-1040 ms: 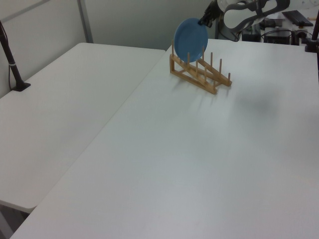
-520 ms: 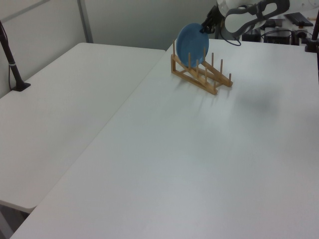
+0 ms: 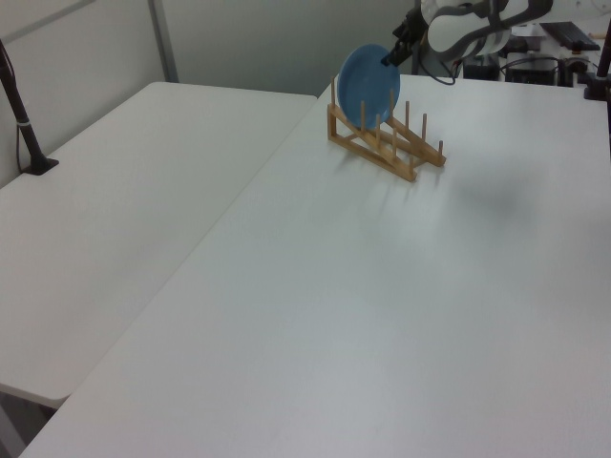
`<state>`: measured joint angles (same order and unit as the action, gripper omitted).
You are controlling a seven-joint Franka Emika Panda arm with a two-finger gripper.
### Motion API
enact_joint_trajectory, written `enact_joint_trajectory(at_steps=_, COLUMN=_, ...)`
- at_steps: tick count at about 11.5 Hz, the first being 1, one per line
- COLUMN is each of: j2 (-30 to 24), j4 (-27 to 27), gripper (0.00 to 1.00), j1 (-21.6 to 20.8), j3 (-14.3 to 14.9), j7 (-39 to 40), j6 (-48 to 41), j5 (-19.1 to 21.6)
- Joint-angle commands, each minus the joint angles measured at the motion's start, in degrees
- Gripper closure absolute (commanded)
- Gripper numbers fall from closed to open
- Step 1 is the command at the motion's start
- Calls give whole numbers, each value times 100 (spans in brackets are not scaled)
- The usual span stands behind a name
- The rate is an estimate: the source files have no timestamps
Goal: Place plate in plate rack
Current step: 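Open the gripper and lift it away from the plate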
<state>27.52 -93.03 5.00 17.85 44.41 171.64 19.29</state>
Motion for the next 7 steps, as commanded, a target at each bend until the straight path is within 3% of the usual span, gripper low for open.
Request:
enact_joint_trajectory(at_steps=1, j2=-500, j4=-180, gripper=0, j1=-227, j3=-36, j7=-852, j6=-42, j5=286)
enact_joint_trajectory(at_steps=5, j2=-1370, j4=-163, gripper=0, j1=-456, j3=-27, j7=-2619, j6=-2095, j5=190)
enact_joint_trajectory(at_steps=7, j2=-1626, j4=-154, gripper=0, j1=-675, j3=-71, j7=-3593, j6=-3037, j5=-413)
